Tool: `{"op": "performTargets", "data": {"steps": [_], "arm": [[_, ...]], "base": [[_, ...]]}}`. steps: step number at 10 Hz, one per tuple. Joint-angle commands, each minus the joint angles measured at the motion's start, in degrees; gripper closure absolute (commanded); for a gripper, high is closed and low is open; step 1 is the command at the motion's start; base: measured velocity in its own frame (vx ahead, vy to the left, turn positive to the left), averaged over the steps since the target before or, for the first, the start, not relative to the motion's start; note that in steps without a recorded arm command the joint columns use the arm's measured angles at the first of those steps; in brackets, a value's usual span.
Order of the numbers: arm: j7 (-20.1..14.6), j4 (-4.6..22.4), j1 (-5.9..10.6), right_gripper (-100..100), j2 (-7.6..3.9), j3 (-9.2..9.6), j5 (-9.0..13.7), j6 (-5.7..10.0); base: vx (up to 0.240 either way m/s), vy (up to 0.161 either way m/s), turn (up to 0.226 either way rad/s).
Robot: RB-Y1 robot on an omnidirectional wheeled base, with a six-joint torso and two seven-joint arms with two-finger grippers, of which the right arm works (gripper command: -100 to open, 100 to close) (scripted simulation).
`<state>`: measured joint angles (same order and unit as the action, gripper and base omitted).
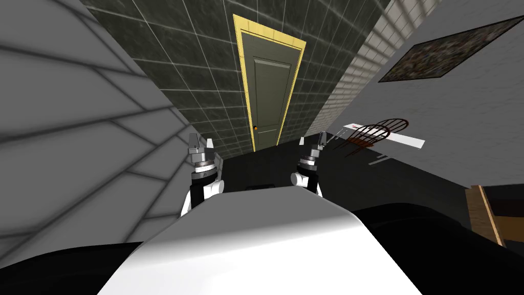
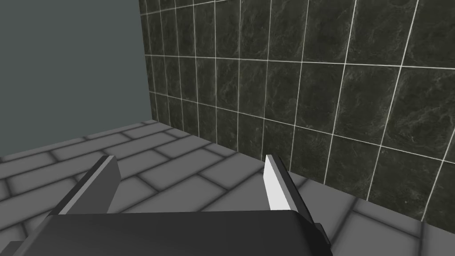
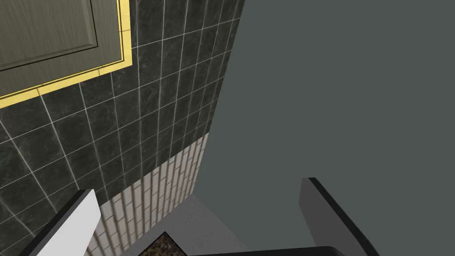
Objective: Pull the door open
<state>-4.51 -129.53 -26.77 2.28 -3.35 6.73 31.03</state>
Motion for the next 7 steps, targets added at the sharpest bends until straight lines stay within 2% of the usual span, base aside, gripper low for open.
{"op": "performTargets", "data": {"steps": [1,7], "arm": [[-1.4,1.7,0.29,-100,-0.78,0.13,1.1,0.50],[-7.3,8.8,1.54,-100,-3.31,0.71,5.9,2.65]], "base": [[0.077,-0.002,0.191],[0.166,-0.013,0.172]]}}
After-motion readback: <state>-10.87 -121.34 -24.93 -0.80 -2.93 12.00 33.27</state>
